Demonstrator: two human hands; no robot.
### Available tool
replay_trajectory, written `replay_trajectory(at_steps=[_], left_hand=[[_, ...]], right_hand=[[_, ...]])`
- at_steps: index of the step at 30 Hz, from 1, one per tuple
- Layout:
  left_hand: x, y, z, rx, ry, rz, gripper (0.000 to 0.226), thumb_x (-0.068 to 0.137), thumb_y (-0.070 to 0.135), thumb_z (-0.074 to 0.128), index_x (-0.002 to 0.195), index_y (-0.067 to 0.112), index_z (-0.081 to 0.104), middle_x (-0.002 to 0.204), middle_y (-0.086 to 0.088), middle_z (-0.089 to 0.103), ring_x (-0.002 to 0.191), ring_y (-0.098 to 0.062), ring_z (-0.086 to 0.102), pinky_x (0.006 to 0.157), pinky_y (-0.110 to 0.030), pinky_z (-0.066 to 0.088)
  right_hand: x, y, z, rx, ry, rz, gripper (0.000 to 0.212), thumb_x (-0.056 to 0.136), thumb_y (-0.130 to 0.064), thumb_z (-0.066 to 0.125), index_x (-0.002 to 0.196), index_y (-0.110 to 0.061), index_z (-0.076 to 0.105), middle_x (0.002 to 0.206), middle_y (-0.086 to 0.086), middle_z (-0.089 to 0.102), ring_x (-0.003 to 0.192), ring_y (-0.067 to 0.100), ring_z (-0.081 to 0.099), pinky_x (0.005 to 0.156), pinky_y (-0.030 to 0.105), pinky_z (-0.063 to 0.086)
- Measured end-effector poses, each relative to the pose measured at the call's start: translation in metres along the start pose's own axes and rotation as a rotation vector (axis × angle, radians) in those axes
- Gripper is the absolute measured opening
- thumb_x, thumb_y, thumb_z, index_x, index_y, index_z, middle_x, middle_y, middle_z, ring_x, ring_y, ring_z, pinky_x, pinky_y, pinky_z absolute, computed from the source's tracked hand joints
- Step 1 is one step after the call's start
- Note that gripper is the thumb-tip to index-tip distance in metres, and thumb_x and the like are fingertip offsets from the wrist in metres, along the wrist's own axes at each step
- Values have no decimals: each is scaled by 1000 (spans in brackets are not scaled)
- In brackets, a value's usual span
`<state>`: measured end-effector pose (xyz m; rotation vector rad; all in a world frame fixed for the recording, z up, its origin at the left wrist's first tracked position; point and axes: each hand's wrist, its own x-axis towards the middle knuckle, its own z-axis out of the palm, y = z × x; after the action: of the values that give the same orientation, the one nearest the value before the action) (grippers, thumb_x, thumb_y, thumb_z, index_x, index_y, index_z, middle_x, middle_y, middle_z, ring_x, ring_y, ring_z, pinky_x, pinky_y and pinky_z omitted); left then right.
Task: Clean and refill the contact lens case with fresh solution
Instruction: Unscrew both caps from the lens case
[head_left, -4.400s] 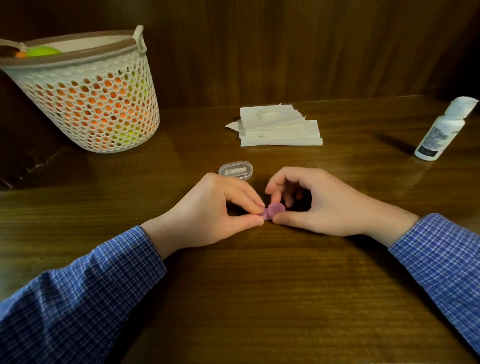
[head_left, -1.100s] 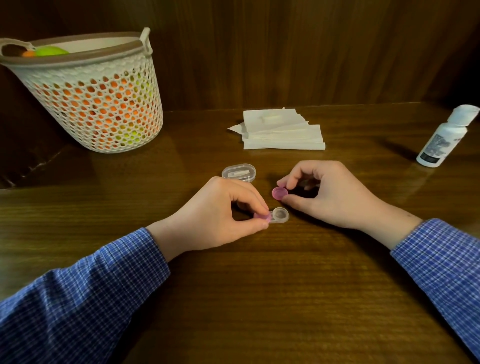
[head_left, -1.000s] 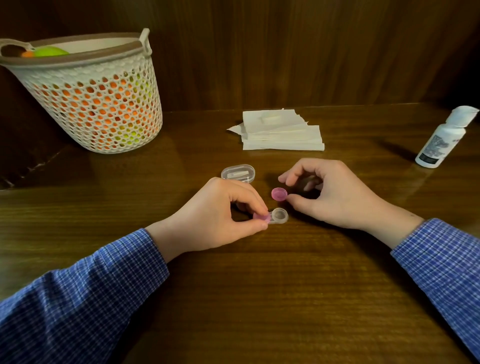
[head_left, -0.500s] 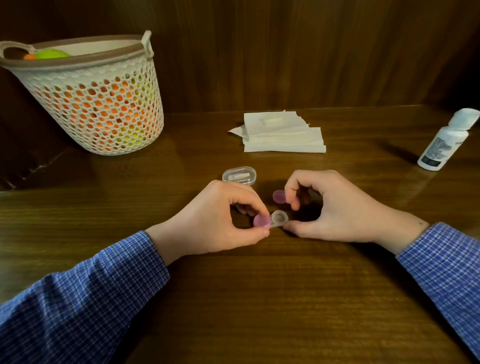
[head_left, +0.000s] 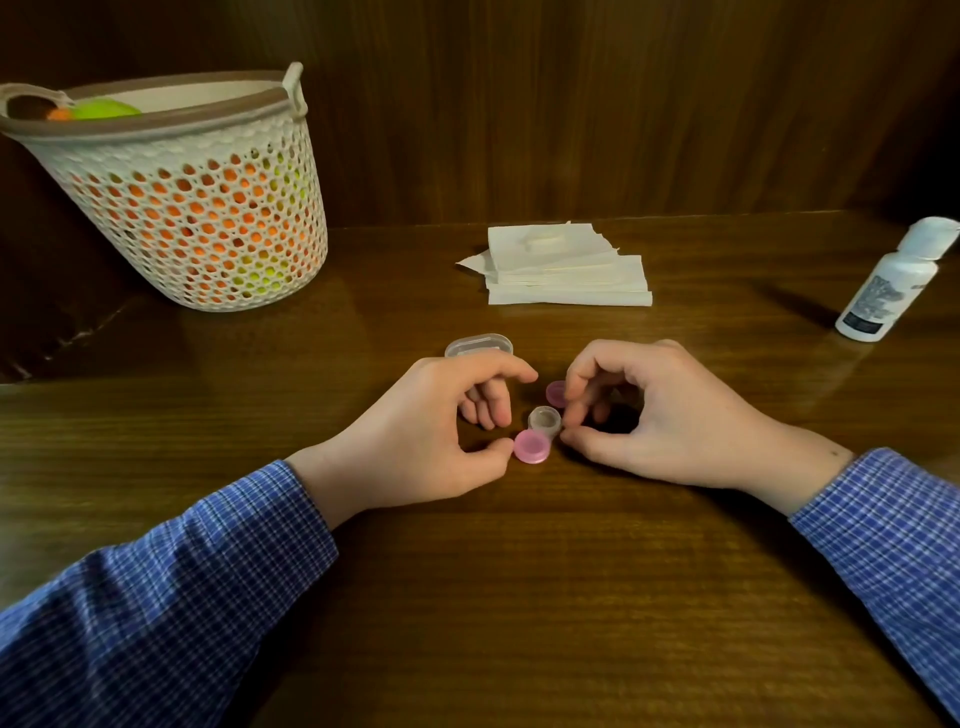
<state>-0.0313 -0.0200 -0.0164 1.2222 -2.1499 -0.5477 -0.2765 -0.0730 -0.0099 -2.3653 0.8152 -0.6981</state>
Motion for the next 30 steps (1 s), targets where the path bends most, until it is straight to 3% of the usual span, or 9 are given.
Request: replay_trajectory(at_steps=[8,14,18,25,28,30], left_hand=[[1,5,1,20,39,-14,62,82,26,86,139,21,61,107,15,61,91,-12,67,77,-24,59],[1,6,3,12,41,-32,65,83,30,86,142,23,58,97,24,62,88,-12,68,77,-25,58],[1,3,4,-32,27,-45,65,85,28,84,143,22,57,107,14,70,91,-14,69,79,-27,59],[2,0,3,-73,-5,-62,57,86,22,84,138,21,61,104,11,75,94,-15,71,79,-34,60],[2,0,2,-80,-12,-75,51,85,22,85,132,21,65,103,12,75,96,-16,72,79,-36,61],[2,1,2,-83,-8,-92,48,84,22,86,128,22,68,101,12,76,95,-13,73,79,-36,62]], right_hand=[[0,-5,3,7,-11,29,34,78,-51,84,102,-33,69,93,-15,76,91,7,73,78,32,62],[1,-11,10,-50,-22,33,43,71,-59,83,104,-37,66,94,-20,73,92,1,69,79,28,61],[1,-12,14,-63,-18,40,38,74,-54,82,104,-37,66,94,-20,72,92,1,68,80,27,60],[0,-10,10,-39,-41,27,29,79,-42,82,103,-34,68,94,-19,73,93,3,70,81,29,60],[0,-11,10,-42,-46,25,29,79,-44,82,103,-33,69,93,-18,73,92,3,69,78,27,60],[0,-13,8,-91,-36,37,34,78,-54,78,103,-34,70,91,-18,71,89,3,67,72,26,58]])
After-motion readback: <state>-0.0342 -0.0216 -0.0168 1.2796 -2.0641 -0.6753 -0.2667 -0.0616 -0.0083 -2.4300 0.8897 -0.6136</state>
